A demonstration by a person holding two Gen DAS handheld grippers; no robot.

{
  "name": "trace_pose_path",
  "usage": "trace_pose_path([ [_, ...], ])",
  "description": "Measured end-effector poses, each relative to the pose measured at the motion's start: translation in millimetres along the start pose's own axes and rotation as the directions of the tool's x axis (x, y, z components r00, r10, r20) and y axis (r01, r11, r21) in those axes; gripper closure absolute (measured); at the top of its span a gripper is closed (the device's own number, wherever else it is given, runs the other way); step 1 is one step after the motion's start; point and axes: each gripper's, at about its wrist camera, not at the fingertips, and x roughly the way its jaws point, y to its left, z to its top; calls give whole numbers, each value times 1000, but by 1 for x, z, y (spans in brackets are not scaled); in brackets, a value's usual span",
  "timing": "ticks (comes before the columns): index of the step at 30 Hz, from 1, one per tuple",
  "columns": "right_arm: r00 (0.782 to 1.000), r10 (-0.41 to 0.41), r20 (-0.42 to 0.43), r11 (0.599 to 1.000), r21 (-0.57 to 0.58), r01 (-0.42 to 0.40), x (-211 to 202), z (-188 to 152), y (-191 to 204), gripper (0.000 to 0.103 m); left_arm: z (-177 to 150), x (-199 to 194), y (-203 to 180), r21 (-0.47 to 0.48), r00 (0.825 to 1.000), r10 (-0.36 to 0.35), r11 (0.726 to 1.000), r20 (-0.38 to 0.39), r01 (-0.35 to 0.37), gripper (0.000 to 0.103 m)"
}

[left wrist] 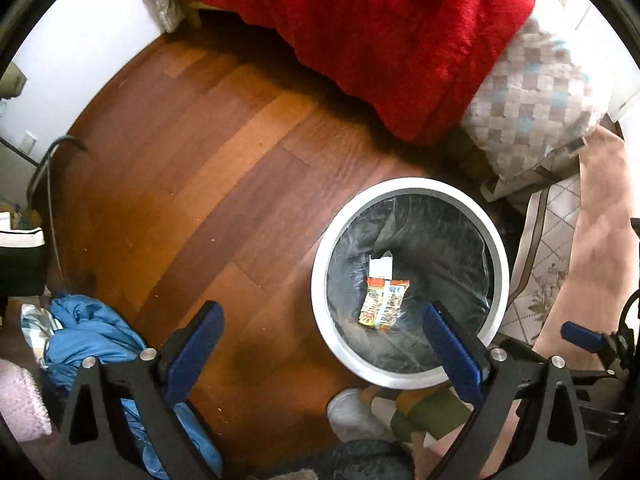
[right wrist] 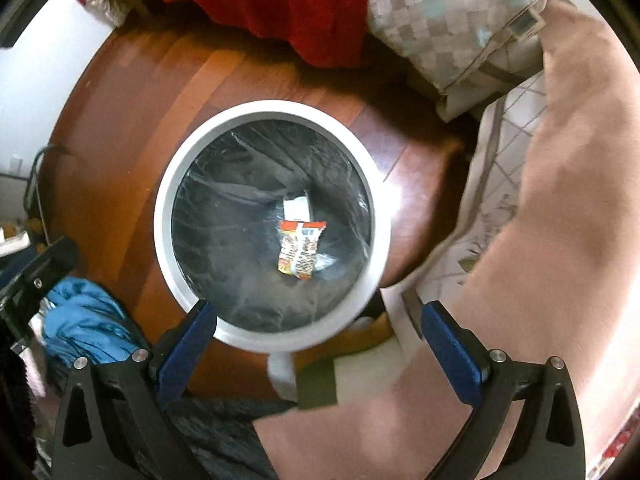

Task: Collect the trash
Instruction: 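Carry the chip bag and white carton to the bin and release both, then move both tools back from the bin to the table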

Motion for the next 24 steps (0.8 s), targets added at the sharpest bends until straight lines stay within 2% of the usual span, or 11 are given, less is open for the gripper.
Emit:
trace_pose_path([
  [4, 999, -39, 26, 999, -13, 39, -13, -14, 0, 0, -10, -12, -6, 18, 1000, 6, 1000, 15, -6, 2],
  [16, 991, -35, 126, 999, 31, 31, -69, -47, -14, 0, -32, -66, -14, 50, 996, -10, 999, 90, 5, 2],
  [24, 969, -5, 245, 999, 51, -8, -133, -72, -21, 0, -49, -125, -22, 73, 982, -39, 997, 184, 26, 2],
])
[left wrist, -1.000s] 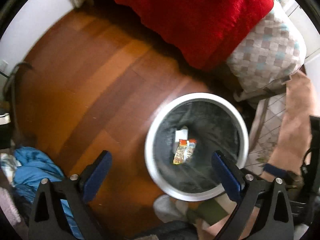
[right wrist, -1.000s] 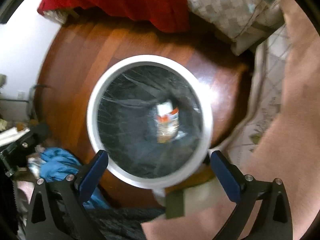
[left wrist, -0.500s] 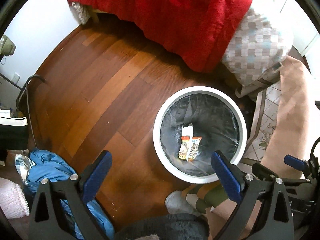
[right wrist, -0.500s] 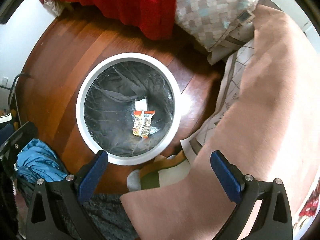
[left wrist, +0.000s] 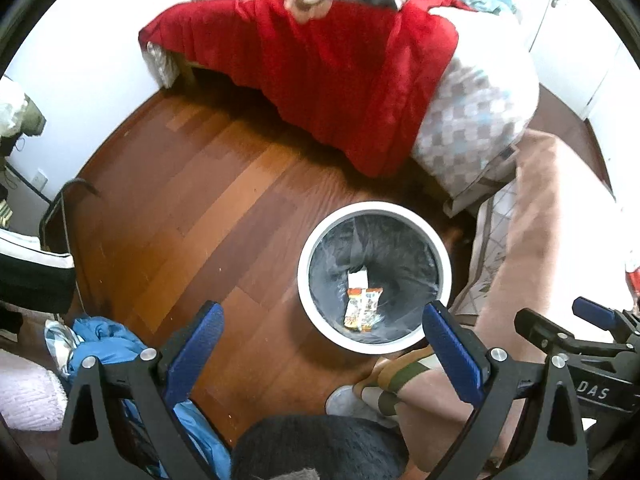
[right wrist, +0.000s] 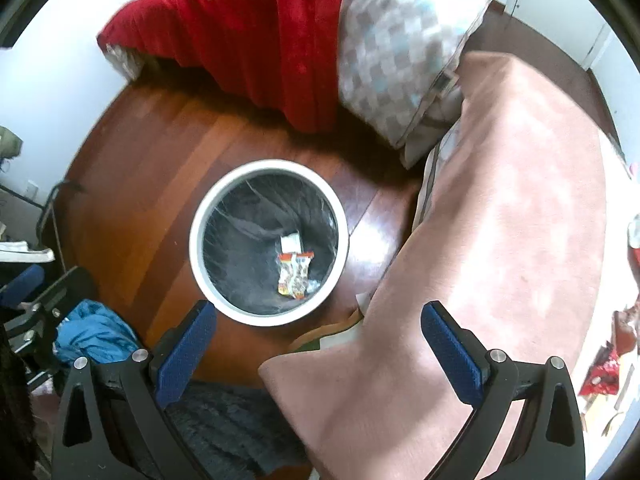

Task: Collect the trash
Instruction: 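Move both tools back from the bin to the table, then grasp the yellow HAOMAO box with the right tool while the left grasps the red wrapper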

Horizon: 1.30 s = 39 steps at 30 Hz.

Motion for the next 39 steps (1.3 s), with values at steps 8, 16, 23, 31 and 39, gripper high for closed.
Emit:
trace_pose_path([
  [8, 979, 98, 179, 988, 103, -118, -99, -29, -36, 0, -4, -68, -31, 55, 994, -24, 998, 105, 18, 2],
  [16, 961, 59, 271, 955, 266, -134, -158, -82, -121, 0, -26, -95, -113, 160, 982, -109, 984, 151, 84, 2],
  [23, 980, -111, 162, 834, 551, 3, -124, -144, -270, 0, -56, -24, -223, 281, 991, -130, 951, -12, 128, 2],
  [31, 988, -152, 0, 719, 686, 110, -52, -175, -376, 23, -83, 37, -304, 375, 992, -54, 922, -117, 94, 2],
  [39, 971, -236, -47, 788, 575, 219, -34, -170, -367, 40, -89, 33, -337, 411, 988, -81, 902, -134, 130, 2],
])
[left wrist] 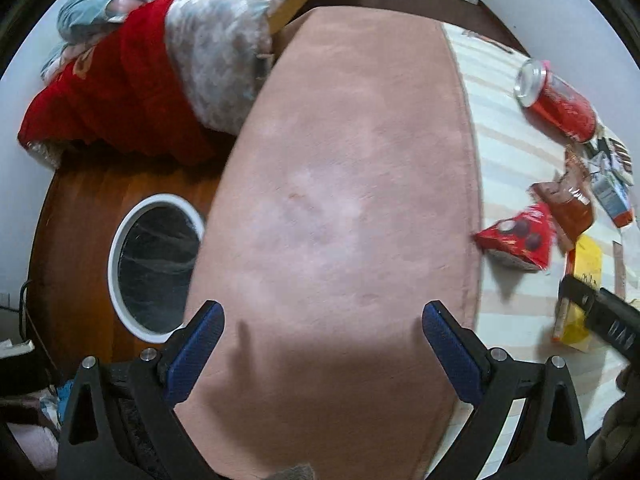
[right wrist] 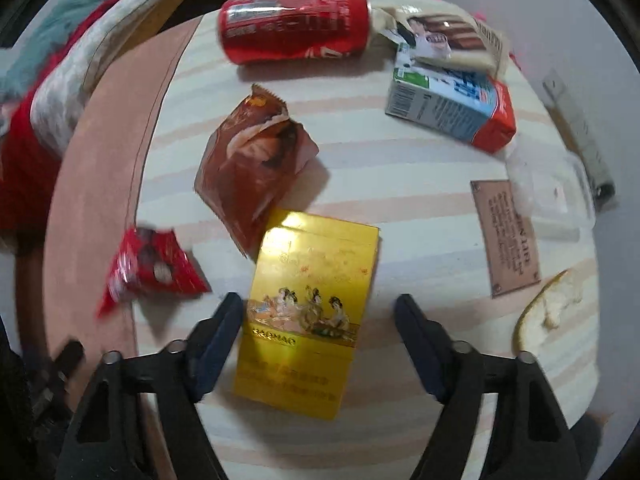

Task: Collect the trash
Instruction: 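Grasp the yellow HAOMAO box with the right tool while the left grasps the red wrapper, then carry the yellow box and red wrapper to the bin and release both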

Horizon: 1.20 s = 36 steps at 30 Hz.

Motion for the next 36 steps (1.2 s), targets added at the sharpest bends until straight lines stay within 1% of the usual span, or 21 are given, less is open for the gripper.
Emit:
trace_pose_path([
  [1, 1000, -7, 5, 1000, -10, 7, -1, -2, -2, 45, 2, -4, -4, 4, 1000, -20, 1000, 5, 20, 2],
  [2, 1000, -8, 7, 1000, -20, 8, -3, -6, -9, 45, 4, -8, -9, 5, 999, -46, 999, 8, 46, 2],
  [4, 1000, -4, -10, 1000, -1, 4, -5, -12, -29, 45, 8, -14, -18, 1, 993, -119, 993, 14, 119, 2],
  [5, 1000, -11, -12, 1000, 1, 11, -7, -13, -35, 45, 10, -17, -27, 2, 986, -166, 986, 12, 166, 2],
  [7, 999, -28, -18, 1000, 8, 28, -8, -16, -55, 45, 15, -17, -45, 29, 974, -228, 973, 1, 228, 2],
  [9, 999, -40, -24, 999, 19, 40, -7, -15, -67, 45, 19, -15, -65, 63, 966, -257, 964, -5, 257, 2],
  [11, 999, -26, -37, 999, 42, 27, -4, -14, -76, 44, 22, -10, -83, 95, 962, -274, 957, -8, 274, 3],
  [12, 999, -17, -41, 999, 47, 19, -2, -12, -75, 44, 24, -6, -90, 106, 961, -278, 955, -11, 277, 3],
  [13, 999, -11, -42, 999, 48, 13, -3, -12, -76, 44, 27, -1, -95, 118, 961, -277, 954, -9, 276, 7],
  [14, 999, -16, -45, 999, 45, 18, -2, -12, -76, 44, 31, 5, -99, 128, 962, -273, 954, -11, 272, 18],
  [15, 999, -20, -46, 999, 40, 21, -2, -13, -77, 44, 35, 8, -104, 135, 964, -264, 955, -18, 264, 24],
  [17, 999, -29, -42, 999, 34, 30, -1, -11, -80, 44, 34, 13, -110, 148, 969, -245, 958, -26, 246, 45],
  [22, 999, -50, -21, 998, 30, 50, -3, -12, -77, 44, 27, 6, -111, 160, 975, -223, 963, 4, 219, 56],
  [24, 998, -55, -11, 998, 24, 55, -7, -15, -70, 45, 23, 1, -109, 167, 977, -213, 964, 20, 207, 64],
  [25, 998, -61, -6, 998, 19, 61, -9, -15, -68, 45, 21, -2, -110, 177, 980, -196, 966, 31, 188, 68],
  [27, 997, -78, 6, 997, 3, 78, -11, -17, -64, 45, 15, -8, -106, 183, 982, -182, 968, 47, 170, 69],
  [28, 997, -76, 8, 997, 3, 76, -15, -21, -59, 45, 14, -10, -105, 185, 982, -180, 968, 54, 168, 74],
  [29, 998, -67, 12, 998, 3, 66, -18, -24, -56, 45, 13, -13, -103, 188, 983, -174, 969, 65, 159, 75],
  [31, 998, -62, 25, 998, -3, 62, -24, -29, -50, 45, 11, -19, -98, 187, 982, -173, 970, 82, 155, 75],
  [32, 998, -55, 31, 998, -4, 55, -34, -37, -38, 45, 11, -23, -93, 184, 980, -174, 971, 93, 155, 75],
  [36, 998, -24, 64, 1000, -8, 25, -53, -42, -31, 45, 9, -44, -79, 164, 974, -184, 973, 134, 161, 75],
])
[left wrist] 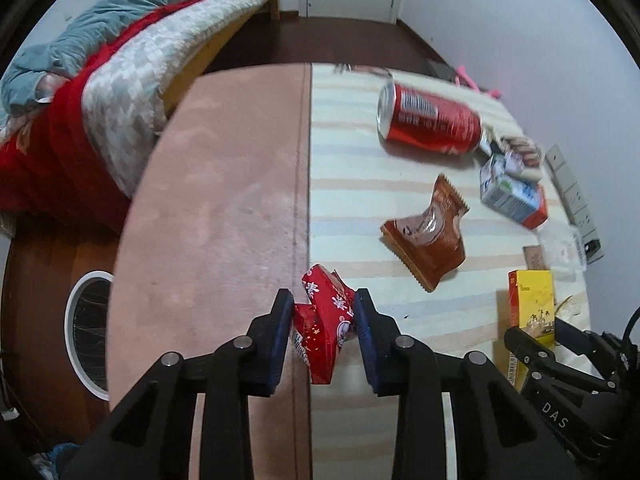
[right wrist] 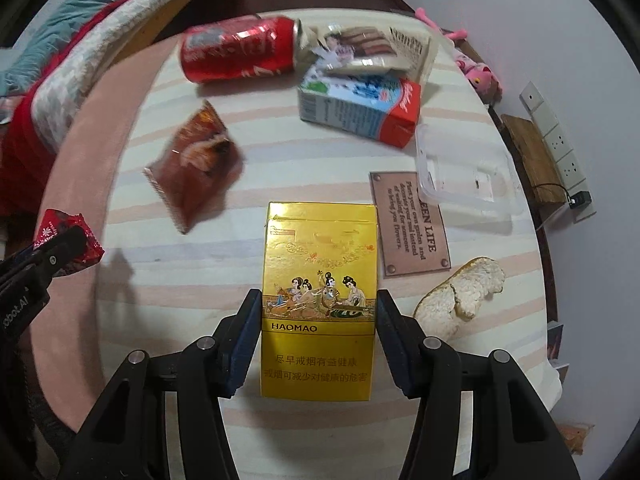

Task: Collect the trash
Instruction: 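Carry the yellow box and red wrapper to the bin and release both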

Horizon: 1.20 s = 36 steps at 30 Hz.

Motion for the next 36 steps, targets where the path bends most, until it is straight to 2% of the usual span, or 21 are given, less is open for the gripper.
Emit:
trace_pose_path([
  [6, 997, 57, 57, 998, -31, -55, -36, 4, 14, 45, 2, -52, 24, -31, 996, -6, 999, 84, 9, 75],
  [12, 982, 155, 107, 985, -98, -145, -77, 16, 45, 45, 4, -93, 75, -84, 987, 29, 996, 156, -16, 75],
  [21, 940, 313, 132, 929, -249, -274, -128, 25, 144, 45, -6, -148, 167, -199, 966, 132, 976, 223, -87, 75],
  [26, 920, 382, 85, 879, -342, -333, -130, 25, 223, 45, -17, -154, 221, -258, 960, 185, 958, 210, -128, 75],
  [30, 913, 408, 31, 844, -395, -363, -114, 22, 281, 45, -26, -145, 259, -306, 963, 203, 941, 175, -143, 75],
  [32, 912, 411, 3, 830, -416, -372, -103, 20, 307, 45, -32, -137, 283, -340, 969, 194, 931, 150, -134, 75],
  [36, 915, 397, -72, 806, -449, -385, -67, 16, 361, 45, -46, -102, 340, -439, 993, 100, 896, 68, -60, 75],
])
